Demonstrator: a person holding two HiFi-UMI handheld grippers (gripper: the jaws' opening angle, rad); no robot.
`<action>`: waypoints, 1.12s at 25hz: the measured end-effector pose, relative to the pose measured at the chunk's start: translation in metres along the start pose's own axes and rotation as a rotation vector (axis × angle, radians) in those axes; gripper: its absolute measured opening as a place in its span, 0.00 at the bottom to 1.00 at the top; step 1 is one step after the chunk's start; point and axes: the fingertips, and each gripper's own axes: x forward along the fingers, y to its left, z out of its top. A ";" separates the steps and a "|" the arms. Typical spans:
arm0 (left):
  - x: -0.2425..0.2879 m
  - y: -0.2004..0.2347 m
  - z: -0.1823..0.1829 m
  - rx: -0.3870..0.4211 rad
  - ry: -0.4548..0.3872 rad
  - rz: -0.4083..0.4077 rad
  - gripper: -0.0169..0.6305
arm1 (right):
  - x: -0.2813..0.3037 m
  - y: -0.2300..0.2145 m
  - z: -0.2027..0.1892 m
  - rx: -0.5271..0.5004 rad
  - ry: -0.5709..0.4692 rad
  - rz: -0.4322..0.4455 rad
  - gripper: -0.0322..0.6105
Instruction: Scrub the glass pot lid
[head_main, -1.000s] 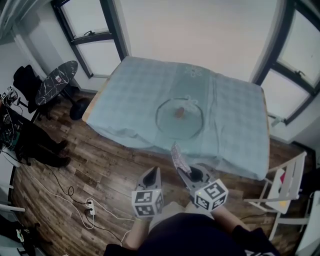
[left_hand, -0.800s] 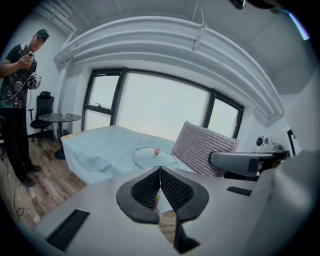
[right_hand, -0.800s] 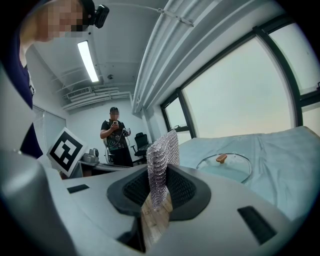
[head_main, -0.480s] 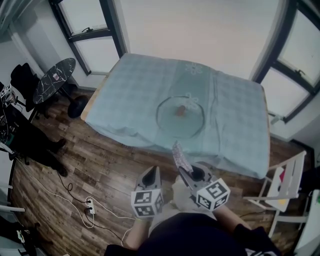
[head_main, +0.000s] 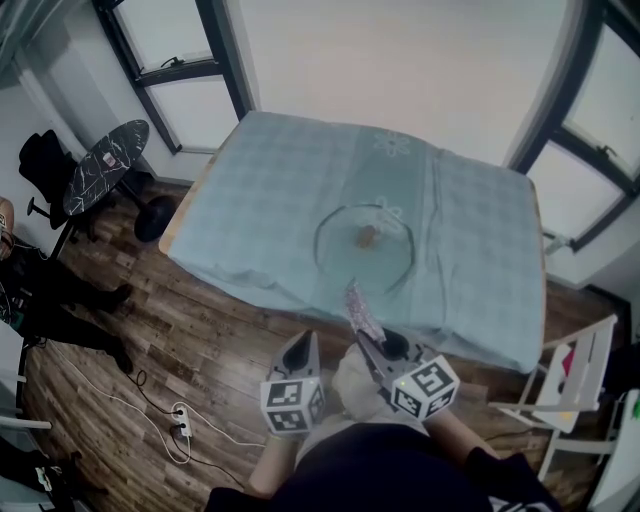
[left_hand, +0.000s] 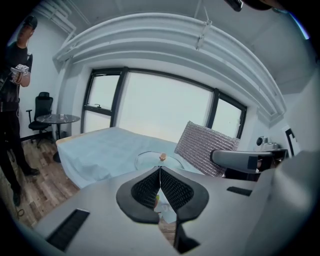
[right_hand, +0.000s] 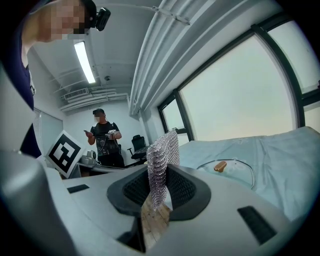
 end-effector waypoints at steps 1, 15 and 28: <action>0.006 0.003 0.004 0.000 0.000 -0.001 0.03 | 0.005 -0.006 0.003 0.001 -0.003 -0.003 0.18; 0.094 0.024 0.055 0.006 0.034 -0.031 0.03 | 0.073 -0.077 0.043 0.006 0.021 -0.035 0.18; 0.166 0.060 0.099 0.026 0.038 -0.036 0.03 | 0.144 -0.134 0.071 0.014 0.024 -0.050 0.18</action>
